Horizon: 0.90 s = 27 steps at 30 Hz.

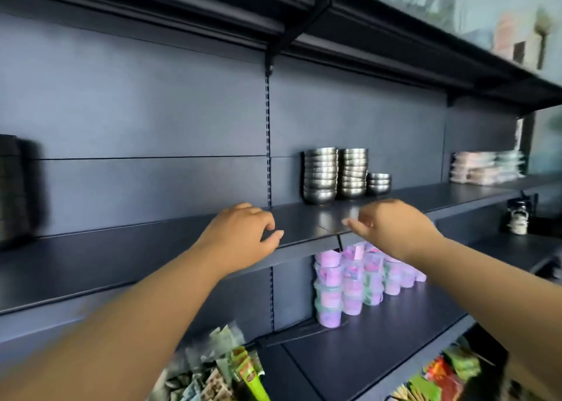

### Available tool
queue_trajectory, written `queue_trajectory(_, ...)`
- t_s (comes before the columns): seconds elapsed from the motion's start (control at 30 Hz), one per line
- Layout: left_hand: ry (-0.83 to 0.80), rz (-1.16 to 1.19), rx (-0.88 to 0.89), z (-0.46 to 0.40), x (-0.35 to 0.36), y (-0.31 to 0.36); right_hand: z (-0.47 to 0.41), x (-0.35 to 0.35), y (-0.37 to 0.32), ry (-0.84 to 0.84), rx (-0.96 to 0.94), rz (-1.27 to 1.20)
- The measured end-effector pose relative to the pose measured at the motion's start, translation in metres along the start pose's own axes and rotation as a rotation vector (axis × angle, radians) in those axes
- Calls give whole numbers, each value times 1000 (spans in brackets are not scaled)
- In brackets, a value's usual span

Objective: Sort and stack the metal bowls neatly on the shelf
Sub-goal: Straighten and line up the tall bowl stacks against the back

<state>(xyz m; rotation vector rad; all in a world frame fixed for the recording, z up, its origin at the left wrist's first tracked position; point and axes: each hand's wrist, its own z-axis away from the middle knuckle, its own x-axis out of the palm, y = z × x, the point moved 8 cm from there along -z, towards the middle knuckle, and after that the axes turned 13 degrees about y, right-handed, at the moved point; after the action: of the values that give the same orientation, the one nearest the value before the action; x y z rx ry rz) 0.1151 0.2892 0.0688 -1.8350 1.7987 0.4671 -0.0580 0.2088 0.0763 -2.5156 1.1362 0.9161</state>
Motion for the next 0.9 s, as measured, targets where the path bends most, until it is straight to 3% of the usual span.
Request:
queue_trajectory(0.13, -109, 9, 33, -17, 50, 53, 23, -2, 66, 27, 95, 7)
queue_trajectory(0.4, -203, 75, -83, -78, 135, 76, 15, 27, 161, 21, 223, -46)
queue_trajectory(0.7, -241, 153, -302, -172, 267, 34, -88, 118, 255, -15, 166, -60)
queue_trajectory(0.9, -116, 244, -580, -221, 325, -12, -145, 185, 297, -3, 218, -223)
